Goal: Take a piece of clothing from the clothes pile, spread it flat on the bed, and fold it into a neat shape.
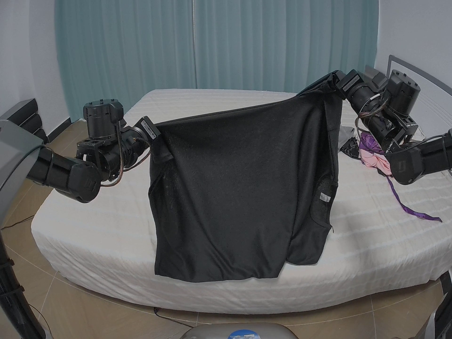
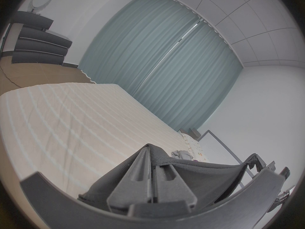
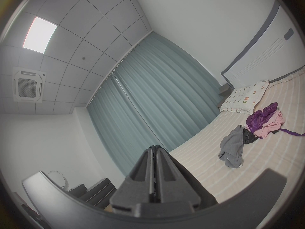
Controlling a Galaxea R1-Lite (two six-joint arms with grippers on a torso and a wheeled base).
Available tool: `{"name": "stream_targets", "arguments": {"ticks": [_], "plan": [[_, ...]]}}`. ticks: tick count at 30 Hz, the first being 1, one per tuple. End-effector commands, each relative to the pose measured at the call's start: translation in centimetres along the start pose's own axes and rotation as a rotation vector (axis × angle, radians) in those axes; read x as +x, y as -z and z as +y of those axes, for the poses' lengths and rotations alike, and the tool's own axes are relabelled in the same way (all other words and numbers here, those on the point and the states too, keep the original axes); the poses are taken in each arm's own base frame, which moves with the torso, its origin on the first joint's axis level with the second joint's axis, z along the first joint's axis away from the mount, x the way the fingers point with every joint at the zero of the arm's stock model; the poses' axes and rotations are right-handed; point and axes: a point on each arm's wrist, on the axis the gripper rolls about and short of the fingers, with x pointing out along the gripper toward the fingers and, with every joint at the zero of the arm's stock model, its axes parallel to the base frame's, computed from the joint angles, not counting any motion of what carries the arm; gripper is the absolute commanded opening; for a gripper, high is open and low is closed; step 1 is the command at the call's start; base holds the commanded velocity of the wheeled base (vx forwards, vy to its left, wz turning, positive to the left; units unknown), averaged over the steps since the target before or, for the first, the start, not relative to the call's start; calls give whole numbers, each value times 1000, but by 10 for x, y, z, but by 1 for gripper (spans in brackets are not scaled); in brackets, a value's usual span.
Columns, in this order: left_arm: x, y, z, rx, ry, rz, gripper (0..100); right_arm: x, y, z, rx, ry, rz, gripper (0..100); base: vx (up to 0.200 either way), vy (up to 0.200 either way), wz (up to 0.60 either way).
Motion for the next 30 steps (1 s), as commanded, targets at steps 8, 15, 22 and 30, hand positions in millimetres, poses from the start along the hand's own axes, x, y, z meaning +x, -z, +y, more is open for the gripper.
{"name": "stream_targets", "arguments": {"ticks": [8,15,22,30], "plan": [[54,28,32,4,-49,45,0,18,62,-38,-46,73,107,0,200,0,0],[78,52,44,13,-61,76,0,22,99,-65,-87,121,136,0,200,0,0],[91,76,63,15,-98,123,0,22,123,-82,-99,153,180,0,57,0,0],[101,98,78,20,-120,163,0,20,156,-110,-113,205,246,0,0,0,0]]}}
